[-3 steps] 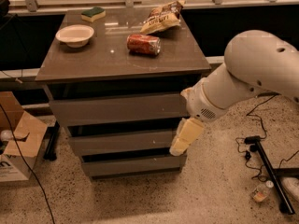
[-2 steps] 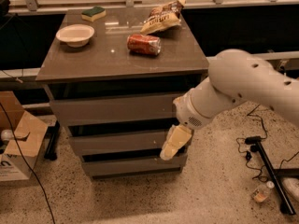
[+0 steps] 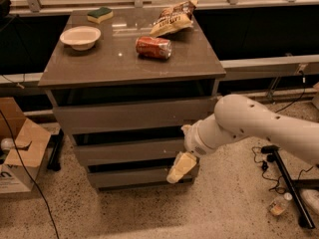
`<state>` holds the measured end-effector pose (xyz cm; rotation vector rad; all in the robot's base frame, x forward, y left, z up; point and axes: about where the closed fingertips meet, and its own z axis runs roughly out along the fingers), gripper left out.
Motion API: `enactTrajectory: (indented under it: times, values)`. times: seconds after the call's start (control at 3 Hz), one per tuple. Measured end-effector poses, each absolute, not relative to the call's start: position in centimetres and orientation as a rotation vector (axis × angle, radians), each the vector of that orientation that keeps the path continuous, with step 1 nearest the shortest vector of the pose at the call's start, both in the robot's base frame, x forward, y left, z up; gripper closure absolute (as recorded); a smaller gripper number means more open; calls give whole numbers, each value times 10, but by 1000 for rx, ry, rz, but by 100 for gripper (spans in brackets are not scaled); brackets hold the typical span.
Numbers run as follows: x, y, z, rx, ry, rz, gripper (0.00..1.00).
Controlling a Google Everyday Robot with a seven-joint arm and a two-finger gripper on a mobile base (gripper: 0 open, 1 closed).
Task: Open bottom drawer
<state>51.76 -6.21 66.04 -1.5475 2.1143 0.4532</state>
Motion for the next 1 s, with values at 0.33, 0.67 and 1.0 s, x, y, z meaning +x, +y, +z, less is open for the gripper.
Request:
enactTrajectory:
  times: [0.33, 0.67, 1.0]
  values:
    - [528, -65, 604, -1483, 2091, 563, 0]
    - [517, -60, 564, -1484, 2120, 650, 0]
    - [517, -60, 563, -1484, 2120, 650, 0]
